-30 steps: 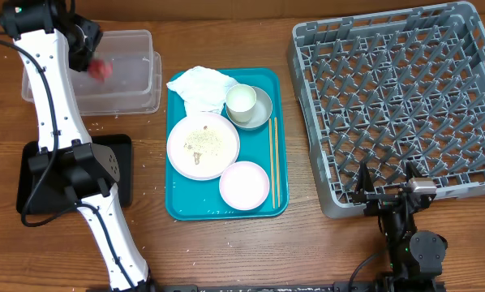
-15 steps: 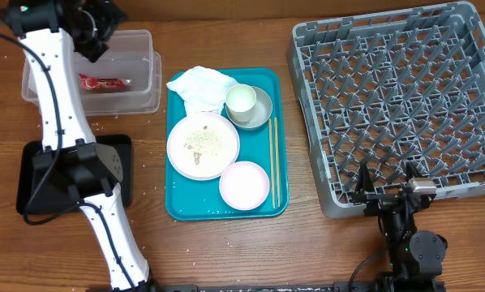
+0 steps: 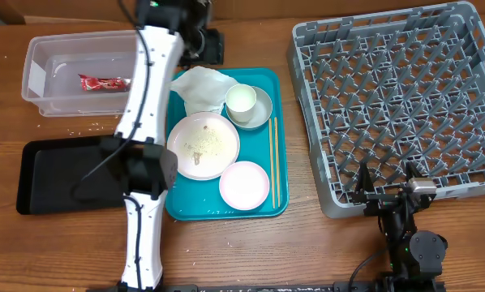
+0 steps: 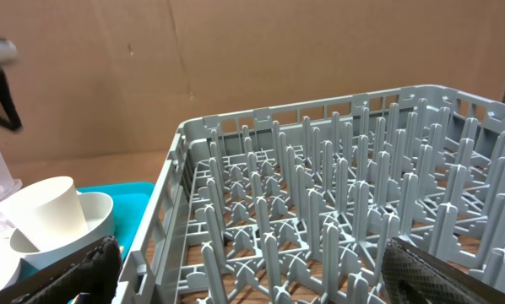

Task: Sort waste into correct bins and load items into the dishwasher
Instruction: 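Return the left gripper to the tray and grasp the white napkin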

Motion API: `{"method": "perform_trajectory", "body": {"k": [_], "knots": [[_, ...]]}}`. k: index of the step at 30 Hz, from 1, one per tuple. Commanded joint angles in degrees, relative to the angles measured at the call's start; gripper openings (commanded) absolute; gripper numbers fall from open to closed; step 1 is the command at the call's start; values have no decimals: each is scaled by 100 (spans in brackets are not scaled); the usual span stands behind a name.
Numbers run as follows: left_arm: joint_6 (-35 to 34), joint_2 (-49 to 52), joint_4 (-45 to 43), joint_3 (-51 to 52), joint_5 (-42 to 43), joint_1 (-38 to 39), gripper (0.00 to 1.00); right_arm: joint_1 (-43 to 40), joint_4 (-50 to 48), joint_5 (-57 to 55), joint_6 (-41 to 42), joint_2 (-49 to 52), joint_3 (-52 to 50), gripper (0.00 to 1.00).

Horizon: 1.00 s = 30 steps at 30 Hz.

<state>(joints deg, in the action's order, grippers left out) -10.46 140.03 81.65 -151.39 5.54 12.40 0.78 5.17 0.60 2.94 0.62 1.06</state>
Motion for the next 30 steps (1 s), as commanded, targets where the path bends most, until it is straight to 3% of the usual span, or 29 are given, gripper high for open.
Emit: {"method": "perform_trajectory", "body": {"k": [1, 13, 17, 20, 24, 30], "knots": [[103, 387, -63, 273, -920, 31, 64, -15, -31, -55, -15, -46, -59, 100], [-284, 1344, -83, 295, -717, -39, 60, -15, -31, -55, -15, -46, -59, 100], [-361, 1482, -44, 297, -697, -4, 53, -15, -31, -55, -15, -46, -59, 100], [-372, 1482, -52, 295, -699, -4, 38, -15, -31, -55, -15, -46, -59, 100], [-374, 1475, 35, 249, -695, -35, 4, -15, -31, -55, -15, -46, -59, 100], [-415, 1283, 358, -306, -393, -160, 4, -15, -31, -55, -15, -46, -59, 100]]}}
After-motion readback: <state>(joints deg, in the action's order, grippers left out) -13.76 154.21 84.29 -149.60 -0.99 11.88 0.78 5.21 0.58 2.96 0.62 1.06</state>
